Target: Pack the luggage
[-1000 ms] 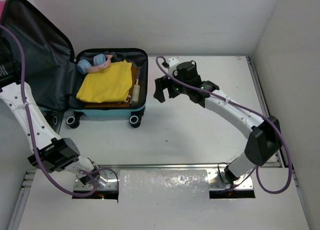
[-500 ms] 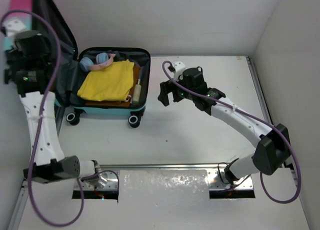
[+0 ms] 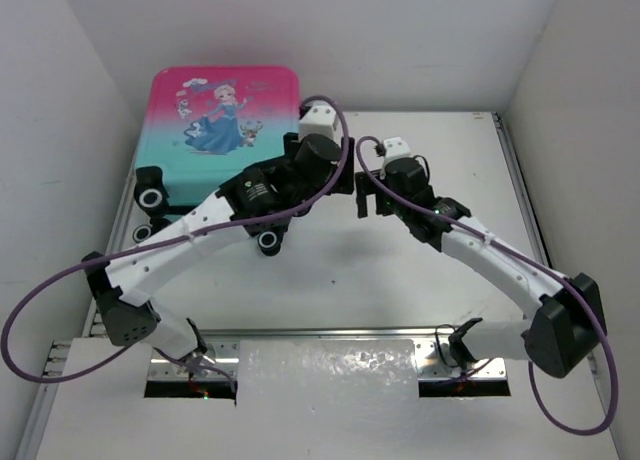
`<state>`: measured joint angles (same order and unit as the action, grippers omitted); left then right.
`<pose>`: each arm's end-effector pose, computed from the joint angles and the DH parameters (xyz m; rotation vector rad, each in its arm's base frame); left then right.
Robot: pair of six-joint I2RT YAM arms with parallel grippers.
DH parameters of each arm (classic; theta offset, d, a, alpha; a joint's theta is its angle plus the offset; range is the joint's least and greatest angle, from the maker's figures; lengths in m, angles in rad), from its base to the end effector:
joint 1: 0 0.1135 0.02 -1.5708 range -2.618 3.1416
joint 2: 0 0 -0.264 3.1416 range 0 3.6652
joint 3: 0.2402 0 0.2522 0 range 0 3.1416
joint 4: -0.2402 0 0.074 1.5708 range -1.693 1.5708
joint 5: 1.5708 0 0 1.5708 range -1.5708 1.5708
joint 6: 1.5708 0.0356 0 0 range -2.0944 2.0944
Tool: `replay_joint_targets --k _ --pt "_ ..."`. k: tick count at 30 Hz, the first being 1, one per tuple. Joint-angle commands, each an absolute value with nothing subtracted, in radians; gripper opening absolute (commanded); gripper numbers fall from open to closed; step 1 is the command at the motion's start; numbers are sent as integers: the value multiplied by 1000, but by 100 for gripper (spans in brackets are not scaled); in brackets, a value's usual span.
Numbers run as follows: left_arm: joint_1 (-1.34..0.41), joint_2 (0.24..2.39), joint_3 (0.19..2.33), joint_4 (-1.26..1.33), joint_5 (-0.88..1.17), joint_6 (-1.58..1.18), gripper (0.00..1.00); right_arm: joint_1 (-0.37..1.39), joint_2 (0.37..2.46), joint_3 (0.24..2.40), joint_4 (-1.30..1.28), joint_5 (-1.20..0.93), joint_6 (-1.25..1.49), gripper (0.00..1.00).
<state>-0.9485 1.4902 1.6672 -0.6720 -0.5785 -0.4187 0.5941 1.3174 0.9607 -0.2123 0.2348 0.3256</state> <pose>0.2027 -0.2492 0.4295 0.1774 1.9832 -0.2864 0.2498 0.1587 0.2812 -0.1489 2.1311 0.2927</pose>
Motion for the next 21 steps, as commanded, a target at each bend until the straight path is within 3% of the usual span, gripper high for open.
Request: replay_joint_targets --k 1,2,3,7,10,13,15,21 --pt "-934 1315 1756 -621 -809 -439 72 542 1224 947 -238 436 402 99" --pt "-931 1307 1775 -641 -874 -425 82 535 1215 943 -224 436 400 99" --pt "-889 1304 1798 -655 -959 -410 84 534 1210 942 -212 407 397 99" --pt "-528 1328 1876 -703 -865 -355 99 535 1256 974 -173 264 390 99" --pt "-306 1400 1914 -721 -956 -334 100 535 1325 983 -152 201 399 99" --pt "136 1514 1977 -817 -691 -396 100 535 1399 997 -133 169 403 99" --pt "326 1586 1926 -825 -545 -458 100 535 1463 1020 -132 123 432 99" --pt "472 1660 1636 -706 -391 -552 100 549 1529 999 -57 -47 475 99"
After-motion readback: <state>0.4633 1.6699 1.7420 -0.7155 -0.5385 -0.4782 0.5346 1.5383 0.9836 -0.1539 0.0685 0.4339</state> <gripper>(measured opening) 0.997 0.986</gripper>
